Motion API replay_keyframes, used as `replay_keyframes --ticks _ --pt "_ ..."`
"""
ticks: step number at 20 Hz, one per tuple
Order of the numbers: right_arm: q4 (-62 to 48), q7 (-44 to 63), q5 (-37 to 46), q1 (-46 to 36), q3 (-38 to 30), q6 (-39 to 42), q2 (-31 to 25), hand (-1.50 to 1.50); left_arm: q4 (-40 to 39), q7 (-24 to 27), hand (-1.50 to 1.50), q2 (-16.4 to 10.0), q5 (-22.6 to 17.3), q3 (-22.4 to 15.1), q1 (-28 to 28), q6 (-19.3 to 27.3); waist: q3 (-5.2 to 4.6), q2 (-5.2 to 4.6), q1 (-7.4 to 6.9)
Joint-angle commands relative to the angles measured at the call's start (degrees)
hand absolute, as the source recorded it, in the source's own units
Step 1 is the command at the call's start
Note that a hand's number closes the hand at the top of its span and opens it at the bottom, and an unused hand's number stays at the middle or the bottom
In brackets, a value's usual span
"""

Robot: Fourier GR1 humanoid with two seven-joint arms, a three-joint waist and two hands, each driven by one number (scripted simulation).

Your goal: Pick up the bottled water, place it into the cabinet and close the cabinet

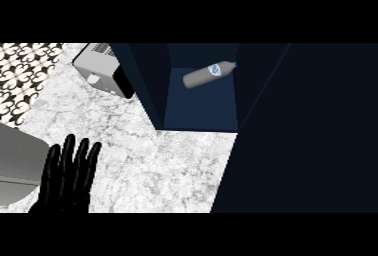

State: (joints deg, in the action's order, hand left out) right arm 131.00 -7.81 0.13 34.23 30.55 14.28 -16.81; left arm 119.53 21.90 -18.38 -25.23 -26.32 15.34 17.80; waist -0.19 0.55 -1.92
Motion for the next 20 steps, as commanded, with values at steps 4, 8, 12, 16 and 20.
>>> replay_keyframes --ticks 4,8,12,16,20 --pt "3.6 5.8 7.5 -1.7 12.2 0.4 1.3 1.50 9.1 5.6 -1.50 -6.5 -5.1 6.0 15.9 -6.6 0.04 -0.11 0.38" --pt "2.8 8.2 10.4 -4.5 15.5 -0.1 3.8 1.50 13.4 5.7 -1.50 -8.0 -7.9 8.5 20.4 -8.9 0.01 -0.13 -0.27" --pt "5.2 13.3 8.5 -6.2 15.6 0.5 5.3 1.50 12.5 6.2 -1.50 -10.5 -11.8 14.4 22.0 -12.8 -0.13 -0.43 -1.09" --pt "3.1 14.7 5.0 -6.8 14.1 0.0 7.8 1.50 12.7 7.5 -1.50 -11.3 -13.2 16.0 25.0 -15.9 -0.05 -0.47 -1.31" --pt "1.1 19.5 2.0 -13.2 11.7 -1.1 12.4 1.50 12.1 8.3 -1.50 -12.2 -15.6 17.9 27.6 -19.5 -0.12 -0.78 -2.55"
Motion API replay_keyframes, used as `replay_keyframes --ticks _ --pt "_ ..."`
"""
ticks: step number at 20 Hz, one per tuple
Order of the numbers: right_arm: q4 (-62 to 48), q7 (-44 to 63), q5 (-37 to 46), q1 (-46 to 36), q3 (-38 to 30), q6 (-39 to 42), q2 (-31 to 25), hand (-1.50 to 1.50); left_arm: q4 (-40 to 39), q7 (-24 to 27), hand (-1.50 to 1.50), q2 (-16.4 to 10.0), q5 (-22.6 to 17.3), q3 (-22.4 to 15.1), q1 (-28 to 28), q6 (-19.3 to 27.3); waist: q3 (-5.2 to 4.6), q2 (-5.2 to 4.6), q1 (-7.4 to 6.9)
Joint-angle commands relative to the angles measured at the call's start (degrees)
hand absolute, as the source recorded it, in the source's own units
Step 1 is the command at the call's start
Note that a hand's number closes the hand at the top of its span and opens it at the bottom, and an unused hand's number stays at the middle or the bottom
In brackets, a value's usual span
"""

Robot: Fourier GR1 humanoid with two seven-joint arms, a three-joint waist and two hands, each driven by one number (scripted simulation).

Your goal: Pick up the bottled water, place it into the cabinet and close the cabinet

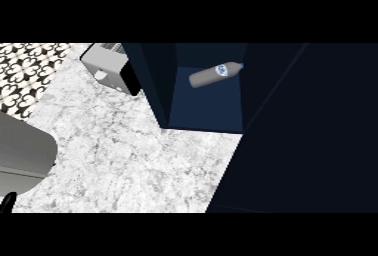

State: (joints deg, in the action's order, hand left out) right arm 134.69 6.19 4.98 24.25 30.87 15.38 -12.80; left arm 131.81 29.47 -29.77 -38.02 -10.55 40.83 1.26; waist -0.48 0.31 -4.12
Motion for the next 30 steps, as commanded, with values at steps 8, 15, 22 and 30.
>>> replay_keyframes --ticks 8,15,22,30 --pt "-12.1 17.6 -9.2 -26.2 7.1 -13.9 12.7 1.50 -0.6 2.9 -1.50 -2.8 -10.1 11.9 9.1 -12.4 0.35 -0.43 0.53" --pt "-26.7 16.4 -22.3 -45.3 -3.4 -20.7 12.8 1.50 -2.0 3.6 -1.50 -2.3 -14.2 18.6 13.7 -18.9 0.47 -0.52 1.49" --pt "-40.3 14.6 -30.1 -56.3 -16.9 -15.4 12.8 1.50 -0.8 2.5 -1.50 -2.4 -20.9 28.3 20.5 -26.5 0.53 -0.44 1.20" --pt "-54.7 12.6 -31.5 -66.4 -22.3 -8.2 11.4 1.50 -5.6 2.3 -1.50 4.6 -18.6 29.8 20.5 -34.2 0.47 -0.32 2.14"
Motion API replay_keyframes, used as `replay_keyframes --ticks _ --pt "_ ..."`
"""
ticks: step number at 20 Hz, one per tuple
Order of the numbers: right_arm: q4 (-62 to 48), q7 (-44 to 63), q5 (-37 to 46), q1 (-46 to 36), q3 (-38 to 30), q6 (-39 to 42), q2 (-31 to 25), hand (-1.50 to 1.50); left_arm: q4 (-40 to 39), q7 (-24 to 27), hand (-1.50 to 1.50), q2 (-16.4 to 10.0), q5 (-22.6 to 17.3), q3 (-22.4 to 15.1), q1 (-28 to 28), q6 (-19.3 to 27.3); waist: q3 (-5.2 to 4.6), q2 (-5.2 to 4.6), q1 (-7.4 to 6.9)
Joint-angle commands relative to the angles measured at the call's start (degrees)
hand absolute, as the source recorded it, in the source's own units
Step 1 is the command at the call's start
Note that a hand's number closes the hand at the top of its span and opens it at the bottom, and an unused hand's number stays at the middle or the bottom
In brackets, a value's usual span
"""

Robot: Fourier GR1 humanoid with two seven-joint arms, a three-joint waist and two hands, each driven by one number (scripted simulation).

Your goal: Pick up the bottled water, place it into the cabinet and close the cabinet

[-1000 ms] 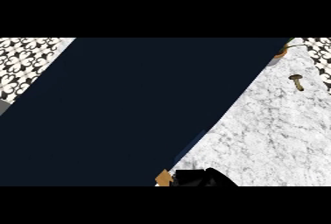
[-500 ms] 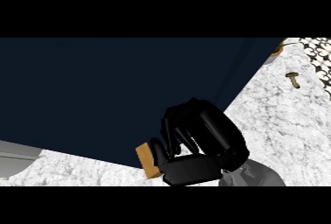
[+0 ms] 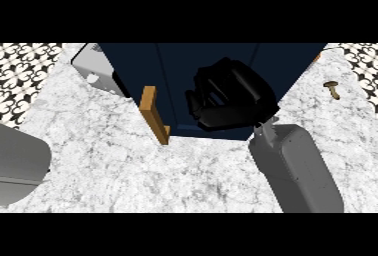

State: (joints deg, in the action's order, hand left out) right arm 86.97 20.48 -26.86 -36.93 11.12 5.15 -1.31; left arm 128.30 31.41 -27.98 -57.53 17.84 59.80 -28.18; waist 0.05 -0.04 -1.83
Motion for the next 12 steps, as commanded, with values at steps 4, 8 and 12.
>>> replay_keyframes --ticks 4,8,12 --pt "-13.9 -4.1 -1.5 -8.6 -5.3 8.5 -1.8 1.50 1.0 -4.1 -1.50 1.6 -3.5 3.4 -0.2 -1.3 -0.01 -0.21 0.32" --pt "-19.1 -3.0 -1.7 -14.6 -7.3 8.6 -1.8 1.50 -0.8 -4.2 -1.50 3.1 -2.2 3.5 -0.5 -4.5 -0.04 -0.27 -0.33" --pt "-18.9 -4.2 -0.8 -13.8 -3.2 6.2 1.2 1.50 -0.1 -6.6 -1.50 2.7 -4.0 4.2 -0.8 -4.1 -0.04 -0.17 -0.11"
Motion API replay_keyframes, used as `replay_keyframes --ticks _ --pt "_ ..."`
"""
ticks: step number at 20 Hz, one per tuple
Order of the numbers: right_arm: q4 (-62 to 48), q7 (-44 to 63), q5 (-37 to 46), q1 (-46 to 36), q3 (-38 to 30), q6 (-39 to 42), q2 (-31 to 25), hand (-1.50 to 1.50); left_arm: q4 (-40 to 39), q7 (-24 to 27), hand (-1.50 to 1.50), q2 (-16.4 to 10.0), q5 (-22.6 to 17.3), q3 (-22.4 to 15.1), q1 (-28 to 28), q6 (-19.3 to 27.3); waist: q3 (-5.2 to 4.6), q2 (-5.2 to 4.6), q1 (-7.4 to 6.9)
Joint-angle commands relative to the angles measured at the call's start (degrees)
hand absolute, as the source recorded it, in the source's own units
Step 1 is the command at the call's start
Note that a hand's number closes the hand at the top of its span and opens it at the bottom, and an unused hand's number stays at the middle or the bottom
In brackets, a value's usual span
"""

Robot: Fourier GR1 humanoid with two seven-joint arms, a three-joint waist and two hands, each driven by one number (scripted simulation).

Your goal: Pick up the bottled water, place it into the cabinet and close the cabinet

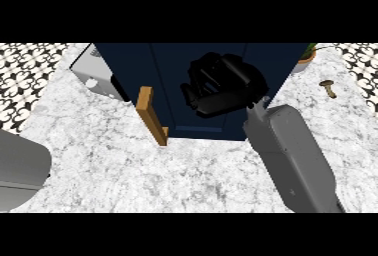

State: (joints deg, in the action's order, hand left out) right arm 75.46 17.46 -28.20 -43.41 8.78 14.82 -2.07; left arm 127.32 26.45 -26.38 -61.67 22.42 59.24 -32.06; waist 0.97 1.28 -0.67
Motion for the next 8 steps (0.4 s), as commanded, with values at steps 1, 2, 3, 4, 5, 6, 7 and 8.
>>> replay_keyframes --ticks 1,2,3,4,5,6,7,8 --pt "-9.1 -0.6 -0.8 -8.5 -3.4 -1.7 2.0 1.50 1.1 -1.1 -1.50 2.1 1.4 -0.5 -0.4 -0.6 -0.97 -1.57 -1.56" --pt "-9.0 1.0 -2.8 -9.5 -2.7 -3.1 2.0 1.50 2.3 -1.5 -1.50 3.0 2.4 -2.0 0.8 -1.3 -0.97 -1.57 -2.17" --pt "-10.8 -2.5 -3.0 -7.6 -2.2 0.6 2.0 1.50 3.7 -3.3 -1.50 0.1 -1.3 -0.1 0.0 1.9 -0.91 -1.98 -1.96" --pt "-12.0 -1.7 -2.9 -9.8 -2.0 0.7 2.0 1.50 1.4 -2.3 -1.50 0.7 -0.2 -0.4 -1.9 0.7 -0.98 -2.01 -2.31" --pt "-10.3 -1.1 -3.4 -9.4 -1.1 -1.3 2.0 1.50 2.6 -3.0 -1.50 1.3 -0.2 -0.2 0.9 -0.9 -0.96 -1.65 -2.48" --pt "-9.7 -1.0 -3.5 -9.7 0.0 -2.3 1.9 1.50 2.1 -3.5 -1.50 1.2 -0.2 -0.4 -0.7 0.9 -0.98 -1.69 -2.00" --pt "-11.6 -2.0 -3.9 -11.2 -1.0 -1.7 1.9 1.50 2.8 -4.1 -1.50 -0.7 -1.9 0.6 -2.3 2.5 -0.96 -2.05 -2.16" --pt "-11.7 -0.4 -3.9 -11.9 -3.8 -0.1 1.3 1.50 5.4 -3.8 -1.50 2.1 -0.2 -1.0 0.2 1.0 -0.94 -1.79 -2.48"
